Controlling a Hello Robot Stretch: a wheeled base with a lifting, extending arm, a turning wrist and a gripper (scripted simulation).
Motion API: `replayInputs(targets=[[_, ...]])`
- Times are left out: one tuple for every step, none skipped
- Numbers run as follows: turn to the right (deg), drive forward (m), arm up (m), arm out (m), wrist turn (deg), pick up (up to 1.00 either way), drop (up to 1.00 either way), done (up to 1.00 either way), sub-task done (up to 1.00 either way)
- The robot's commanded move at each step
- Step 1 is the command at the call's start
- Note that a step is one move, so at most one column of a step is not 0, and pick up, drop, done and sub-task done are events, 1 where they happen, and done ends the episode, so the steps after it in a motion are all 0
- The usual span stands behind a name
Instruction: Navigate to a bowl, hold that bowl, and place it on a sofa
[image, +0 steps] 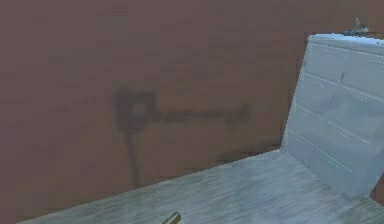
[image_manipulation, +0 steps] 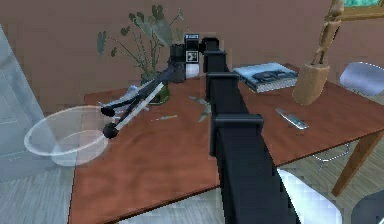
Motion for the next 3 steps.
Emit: replayInputs(targets=[[0.0, 0.00, 0.00, 0.00, -15.0, 0.00, 0.00, 0.00, 0.00], [0.0, 0.00, 0.00, -0.42, 0.0, 0.00, 0.00, 0.00, 0.00], [-45.0, 0.00, 0.00, 0.00, 0.0, 0.00, 0.00, 0.00, 0.00]])
